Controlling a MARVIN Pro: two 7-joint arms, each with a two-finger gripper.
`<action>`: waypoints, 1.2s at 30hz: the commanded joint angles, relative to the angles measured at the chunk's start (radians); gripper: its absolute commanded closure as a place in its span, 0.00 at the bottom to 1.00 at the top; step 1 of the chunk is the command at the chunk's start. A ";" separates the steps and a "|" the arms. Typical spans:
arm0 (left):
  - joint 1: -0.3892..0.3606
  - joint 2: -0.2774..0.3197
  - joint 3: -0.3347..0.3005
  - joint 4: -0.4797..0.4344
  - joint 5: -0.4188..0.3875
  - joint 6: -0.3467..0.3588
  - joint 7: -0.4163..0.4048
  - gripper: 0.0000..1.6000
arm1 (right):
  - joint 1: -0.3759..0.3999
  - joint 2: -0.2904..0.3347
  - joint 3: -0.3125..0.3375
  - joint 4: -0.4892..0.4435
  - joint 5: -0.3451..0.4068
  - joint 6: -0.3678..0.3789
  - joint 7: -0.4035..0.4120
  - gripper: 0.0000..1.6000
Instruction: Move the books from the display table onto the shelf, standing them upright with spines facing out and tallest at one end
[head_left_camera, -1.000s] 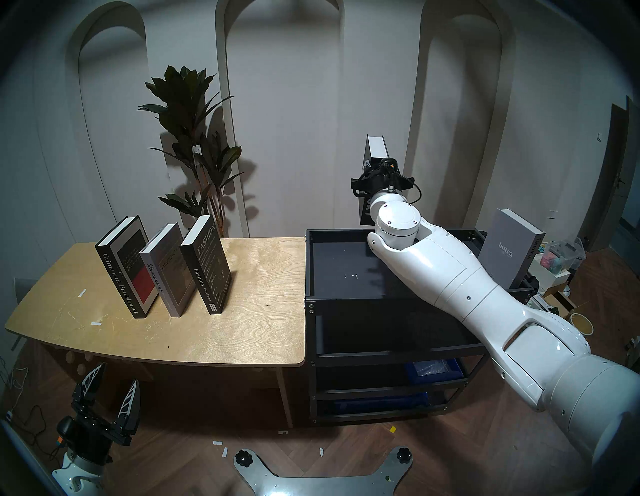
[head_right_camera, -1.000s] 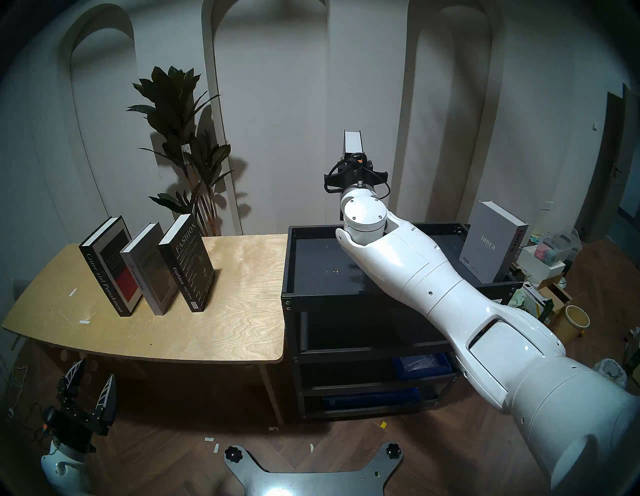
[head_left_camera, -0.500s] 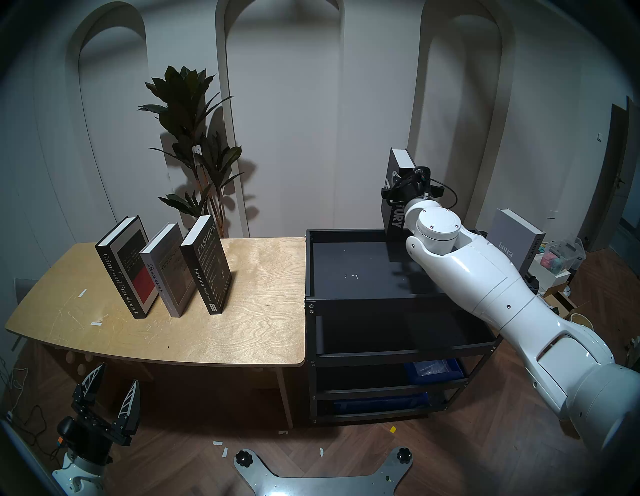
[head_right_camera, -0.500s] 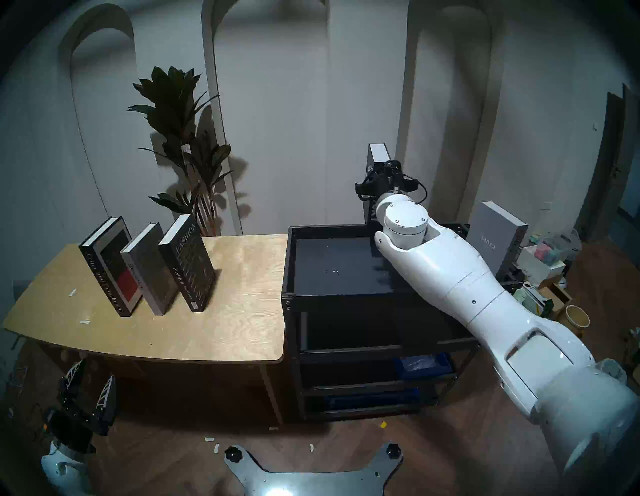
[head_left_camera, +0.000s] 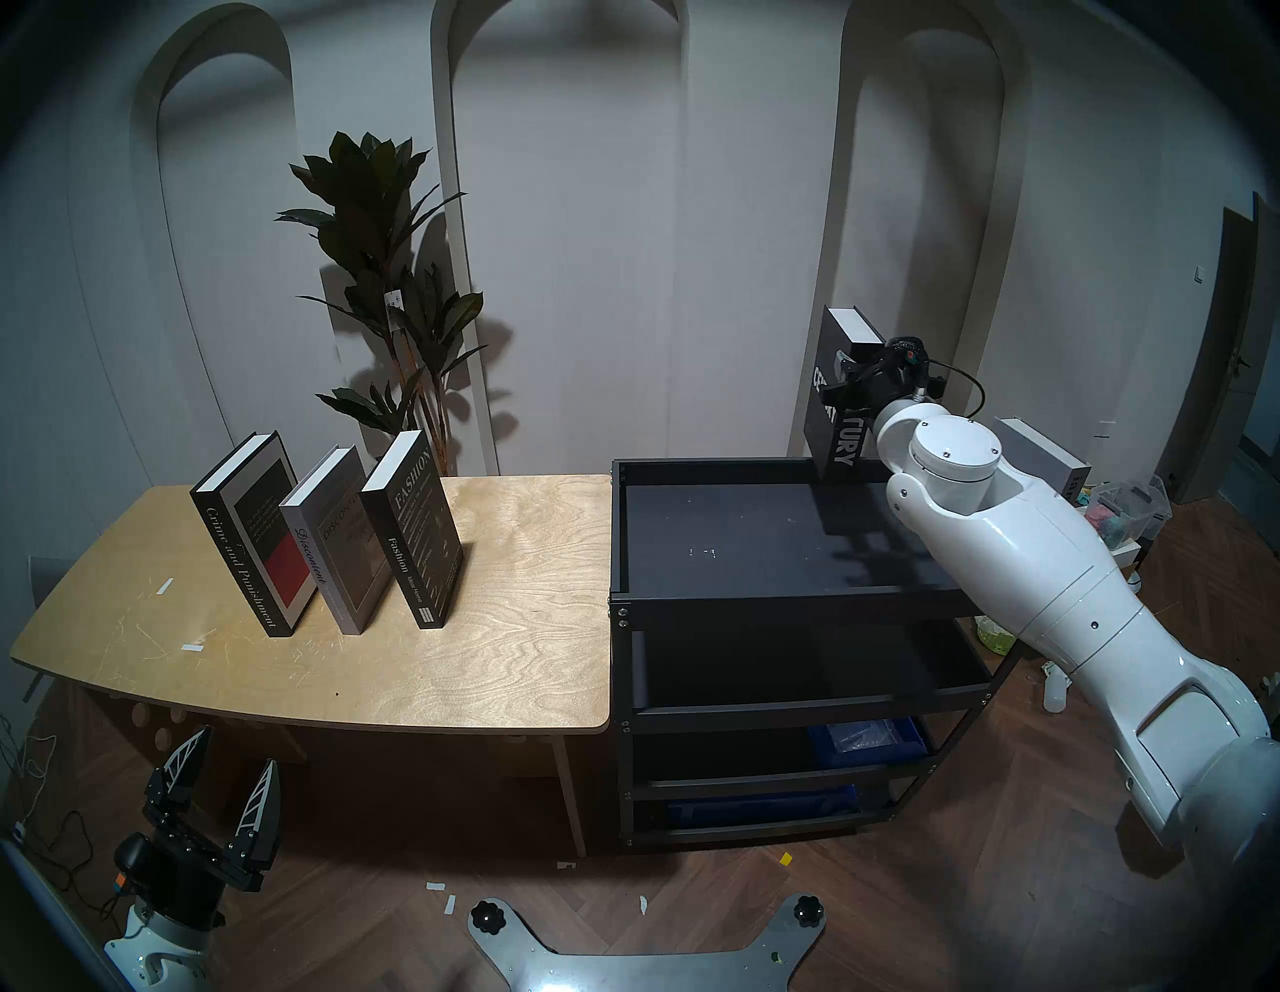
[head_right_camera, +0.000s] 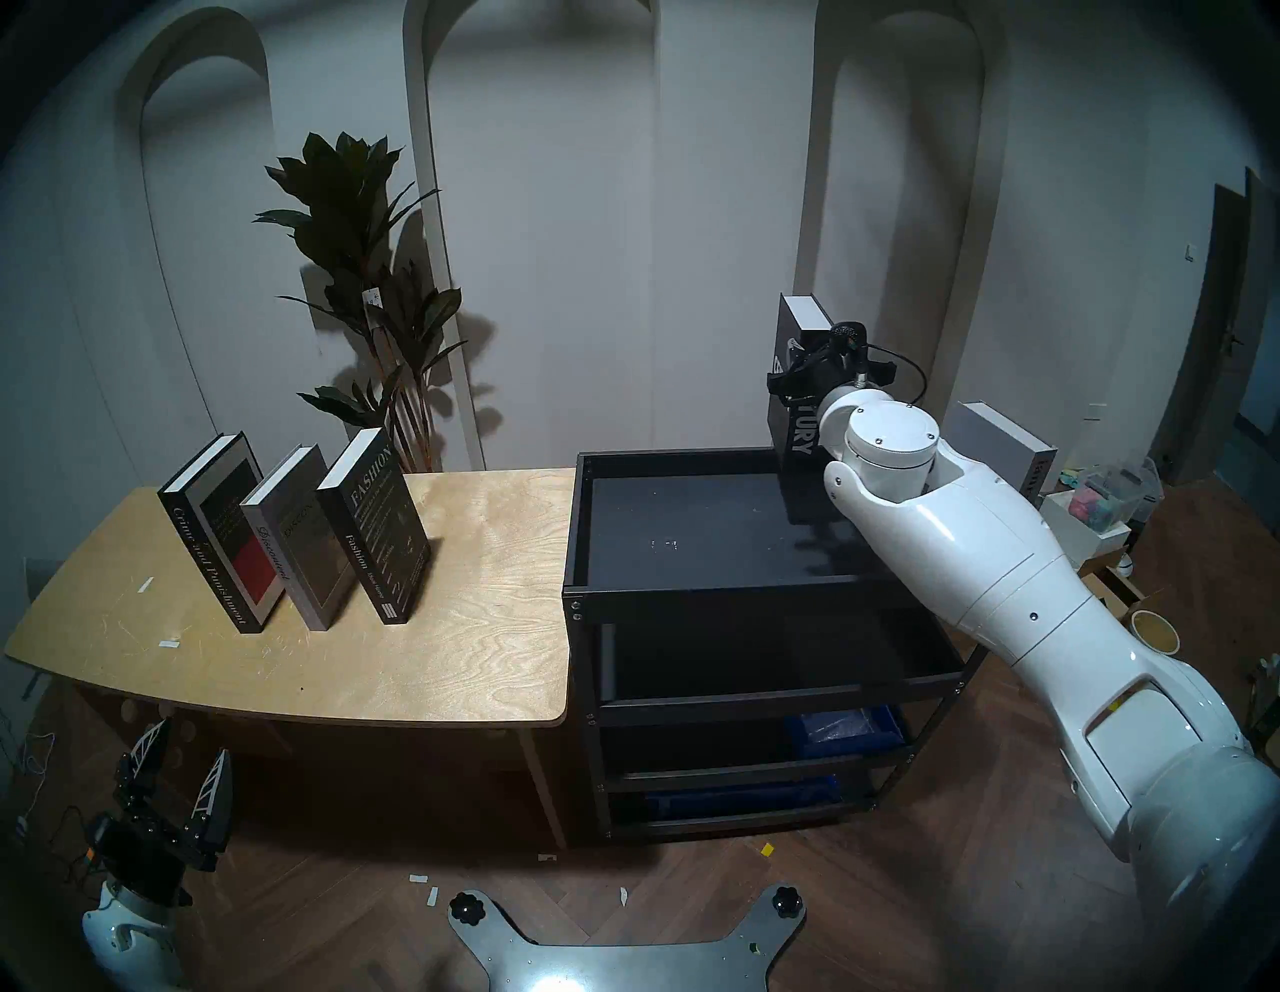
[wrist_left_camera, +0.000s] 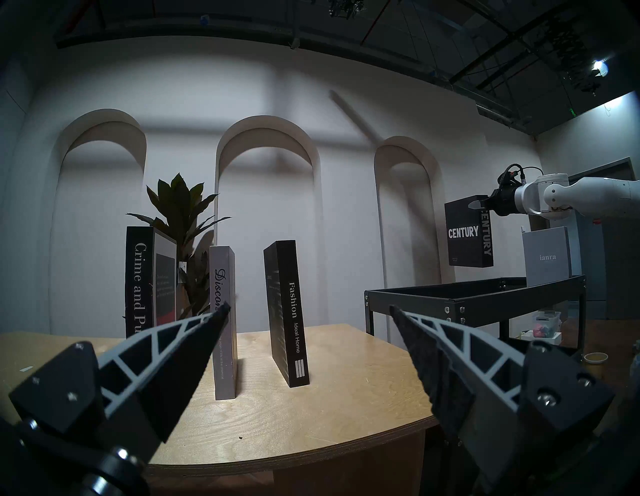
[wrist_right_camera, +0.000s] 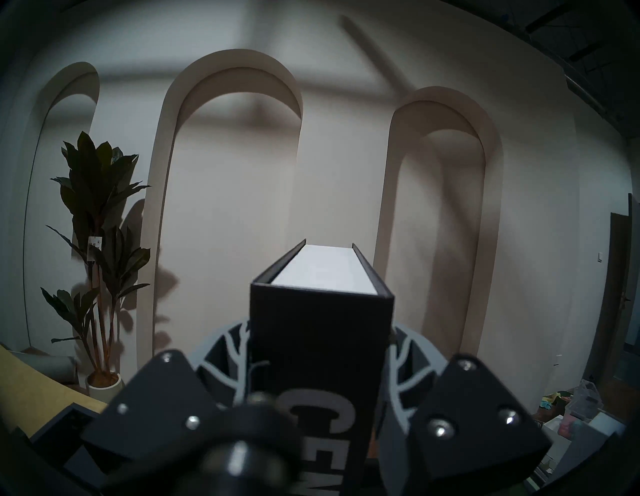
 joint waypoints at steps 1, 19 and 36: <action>-0.003 0.002 -0.001 -0.007 0.000 -0.001 -0.001 0.00 | -0.043 0.105 0.058 -0.060 0.029 0.020 0.040 1.00; -0.005 0.002 -0.001 -0.006 0.000 -0.002 -0.002 0.00 | -0.197 0.304 0.171 -0.120 0.136 0.113 0.154 1.00; -0.006 0.001 -0.001 -0.009 -0.001 -0.002 -0.003 0.00 | -0.390 0.494 0.280 -0.148 0.309 0.194 0.340 1.00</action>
